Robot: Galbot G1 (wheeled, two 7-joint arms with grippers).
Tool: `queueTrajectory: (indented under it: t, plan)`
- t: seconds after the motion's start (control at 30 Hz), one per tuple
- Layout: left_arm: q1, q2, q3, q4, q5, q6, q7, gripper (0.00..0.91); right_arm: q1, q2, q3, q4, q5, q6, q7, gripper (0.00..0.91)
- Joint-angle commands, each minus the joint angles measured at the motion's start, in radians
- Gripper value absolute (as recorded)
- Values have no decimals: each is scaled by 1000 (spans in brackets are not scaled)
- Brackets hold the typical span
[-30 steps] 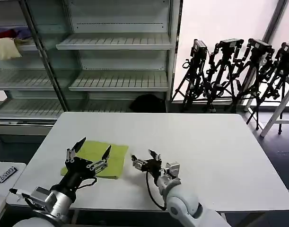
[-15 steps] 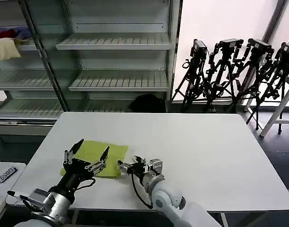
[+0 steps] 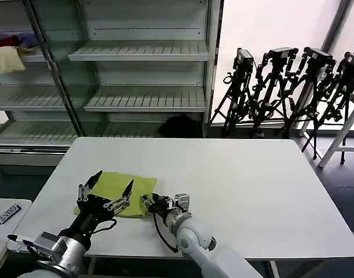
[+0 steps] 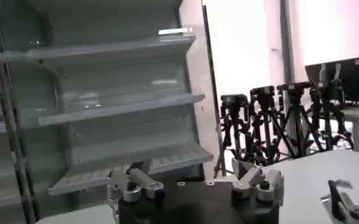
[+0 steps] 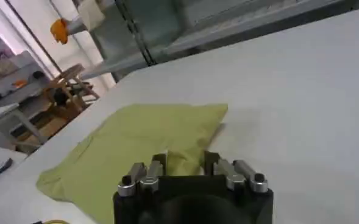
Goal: Fold and organize the clothes.
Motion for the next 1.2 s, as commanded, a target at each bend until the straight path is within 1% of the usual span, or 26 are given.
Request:
queueTrajectory:
  t: [0.03,0.27,0.4,0.63,0.73,0.8,0.83,1.0,1.17,1.2]
  plan:
    - [4,-3,-1,-5,1,2,2,907,13,28,-8,-51,-21,11,-32,0]
    - [4,-9,2,-3,0,0,2,907,14,1,0,-19,-43,41,-36,0]
    - [3,-11,4,-9,-1,0,1,907,6,-32,15,13,-45,51,-34,0]
    - [4,-9,4,-11,-3,0,3,907,-38,-145,77,92,-37,62,-52,0]
    - [3,-11,8,-12,-3,0,3,907,-61,-201,125,126,-15,62,-62,0]
    - [3,-11,8,-13,-3,0,2,907,-73,-224,148,140,-5,61,-69,0]
    - [3,-10,8,-14,-3,0,3,907,-88,-252,183,153,10,57,-76,0]
    - [3,-12,11,-13,-3,0,2,907,-112,-310,258,158,35,53,-90,0]
    - [5,-13,11,-12,-2,-1,4,907,-112,-358,293,148,47,54,-101,0]
    - [5,-13,11,-12,-2,-1,4,907,-112,-372,297,144,47,54,-112,0]
